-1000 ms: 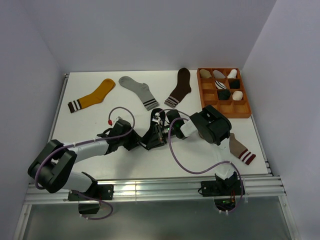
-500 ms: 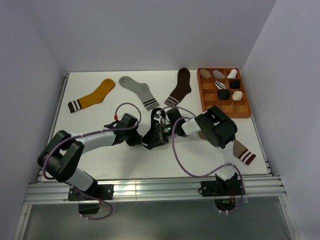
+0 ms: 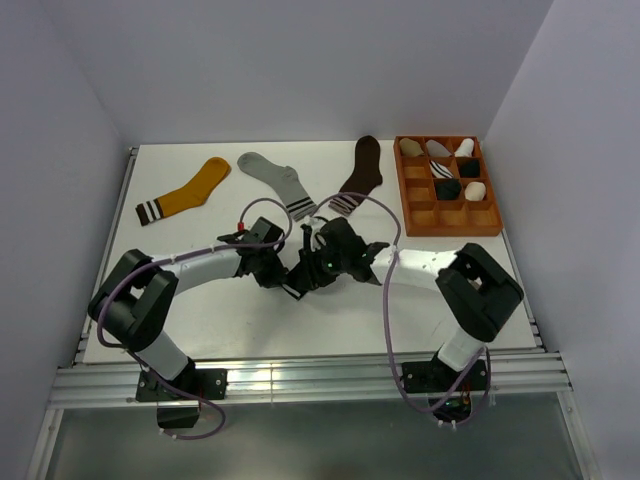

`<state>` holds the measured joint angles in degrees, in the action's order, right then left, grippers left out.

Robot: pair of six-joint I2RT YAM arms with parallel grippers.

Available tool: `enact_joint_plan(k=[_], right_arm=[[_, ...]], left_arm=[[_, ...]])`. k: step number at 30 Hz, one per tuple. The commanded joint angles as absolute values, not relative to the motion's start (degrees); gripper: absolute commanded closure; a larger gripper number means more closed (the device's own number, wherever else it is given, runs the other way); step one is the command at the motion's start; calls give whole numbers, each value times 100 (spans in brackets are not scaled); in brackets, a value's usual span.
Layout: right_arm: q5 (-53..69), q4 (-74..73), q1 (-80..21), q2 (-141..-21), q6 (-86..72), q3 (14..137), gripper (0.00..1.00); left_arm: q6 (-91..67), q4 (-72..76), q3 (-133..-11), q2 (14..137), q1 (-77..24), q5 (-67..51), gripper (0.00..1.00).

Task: Roll the socks
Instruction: Roll the sock at the center of the board.

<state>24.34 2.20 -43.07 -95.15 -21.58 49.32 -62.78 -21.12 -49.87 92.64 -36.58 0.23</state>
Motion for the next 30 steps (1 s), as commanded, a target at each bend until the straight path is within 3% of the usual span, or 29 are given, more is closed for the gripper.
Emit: enact_joint_plan(k=[1, 7, 20, 30], right_arm=[[714, 96, -4859, -9027, -1591, 4852, 57], [-446, 70, -5686, -9096, -1283, 5036, 57], [-1063, -158, -6152, -9834, -1108, 5502, 58], [-1353, -123, -6328, -9546, -1134, 5414, 57]], left_arm=[[-5986, -2856, -5036, 9475, -3683, 255, 99], [-5941, -2874, -5106, 9519, -3683, 229, 99], [-5941, -2786, -5045, 9527, -3683, 141, 99], [-5985, -2698, -4975, 9536, -3691, 53, 100]])
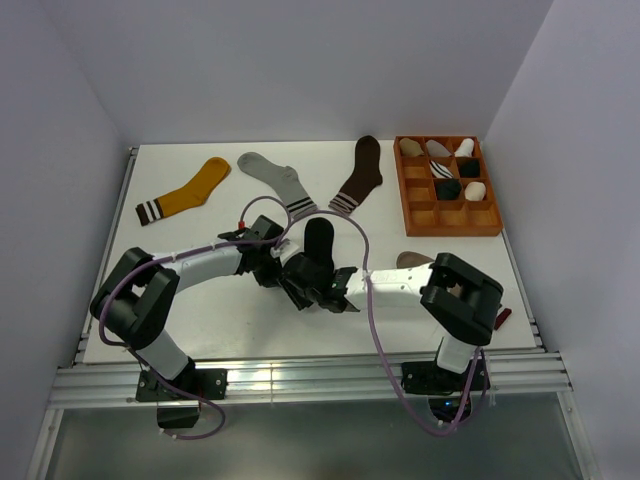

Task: Roll the socks
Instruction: Roll the sock at the center of the board.

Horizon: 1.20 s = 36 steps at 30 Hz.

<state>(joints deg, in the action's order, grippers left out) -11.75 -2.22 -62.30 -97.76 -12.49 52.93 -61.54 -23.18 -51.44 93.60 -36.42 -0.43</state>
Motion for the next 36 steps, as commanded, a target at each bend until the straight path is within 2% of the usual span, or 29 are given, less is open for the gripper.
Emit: enact_joint_plan(k=[1, 8, 31, 34, 36], right_arm=[[-1362, -71, -6328, -9484, -1125, 5362, 56], [-1240, 369, -6363, -9246, -1020, 5054, 53], [-1387, -219, -6504, -10493, -800, 5660, 56], [-1555, -334, -6513, -10634, -844, 5704, 62], [-1705, -404, -6513, -10731, -905, 5678, 73]], left_arm=[[-6003, -2681, -4966, 9527, -3691, 53, 100], [-6047, -2628, -4904, 9492, -3691, 53, 100], [-6214, -2347, -4764, 9483, -3691, -246, 100], [-6223, -2329, -4746, 9422, -3691, -263, 100], [-6231, -2312, -4729, 9413, -3683, -290, 100]])
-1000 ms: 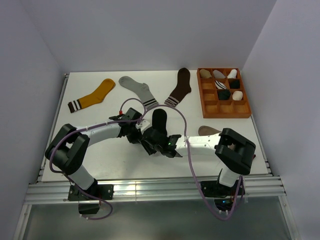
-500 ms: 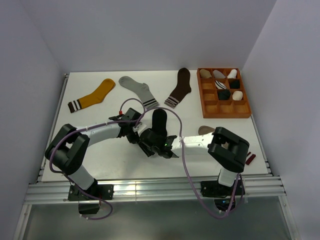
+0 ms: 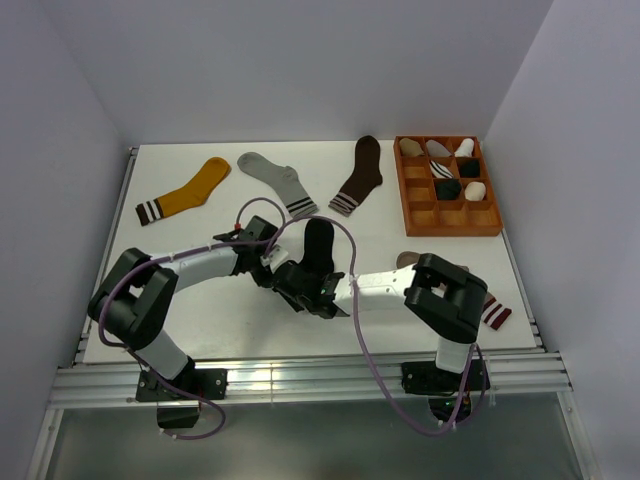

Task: Roll the socks
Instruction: Roll the sock at the center of the board.

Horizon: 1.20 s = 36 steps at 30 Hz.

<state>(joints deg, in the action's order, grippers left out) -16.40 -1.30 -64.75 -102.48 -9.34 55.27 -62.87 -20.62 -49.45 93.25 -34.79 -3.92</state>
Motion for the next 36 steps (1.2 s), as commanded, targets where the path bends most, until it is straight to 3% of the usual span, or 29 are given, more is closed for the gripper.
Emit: enact_joint_plan(k=[1, 2, 3, 7, 8, 15, 22, 26, 33, 36], right_arm=[[-1740, -422, -6513, -10766, -931, 5669, 79], [-1792, -491, -6504, -10819, -984, 5652, 93], [-1767, -527, -6495, -10837, -1002, 5643, 99], [-1048, -510, -6373, -10600, -1055, 5406, 100], [-846, -492, -6224, -10530, -1081, 5362, 100], [1341, -396, -5416, -10213, -1072, 5098, 100], [2662, -396, -4818, -10450, -1256, 5238, 100], [4039, -124, -4360, -10713, -1581, 5247, 100], [5755, 1123, -3692, -11389, -2932, 5028, 100], [5880, 1538, -3551, -11592, -3251, 4940, 100]], left_arm=[[-6249, -2312, -4720, 9396, -3691, -299, 100], [-6284, -2303, -4711, 9361, -3691, -281, 99], [-6310, -2294, -4685, 9326, -3691, -281, 99], [-6425, -2206, -4562, 8984, -3683, -176, 89], [-6434, -2215, -4553, 8930, -3683, -141, 82], [-6548, -2320, -4474, 8473, -3621, 228, 56], [-6838, -2145, -4237, 7912, -3507, 544, 38], [-6873, -2039, -4105, 7621, -3437, 720, 28], [-6943, -1468, -3604, 7102, -3445, 528, 30], [-6970, -1389, -3516, 7128, -3498, 448, 31]])
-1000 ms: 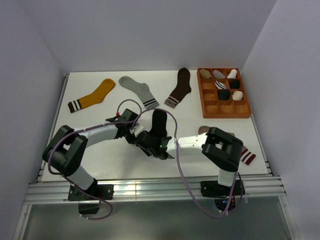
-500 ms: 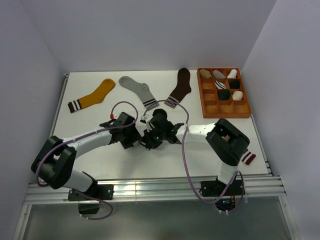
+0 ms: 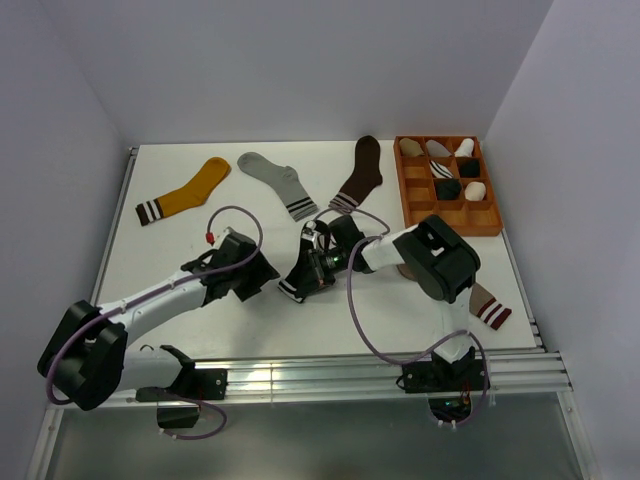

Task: Roll the socks
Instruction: Roll the sock at the center of the board.

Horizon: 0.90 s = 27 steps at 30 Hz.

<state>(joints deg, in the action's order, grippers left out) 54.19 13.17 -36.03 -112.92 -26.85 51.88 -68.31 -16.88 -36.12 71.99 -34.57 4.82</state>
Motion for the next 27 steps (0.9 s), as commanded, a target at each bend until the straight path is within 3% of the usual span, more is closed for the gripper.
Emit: enact_joint_plan(k=[1, 21, 27], right_arm=[[5871, 1468, -3525, -11636, -3261, 4948, 100], [5731, 1626, -3182, -12173, -3621, 4887, 100], [5538, 1319, -3164, -12112, -3402, 4922, 100]], left_arm=[[-6970, -1354, -3498, 7137, -3524, 431, 32], [-7453, -844, -3410, 8147, -4087, 334, 41], [-7497, -975, -3489, 8393, -4096, 343, 50]])
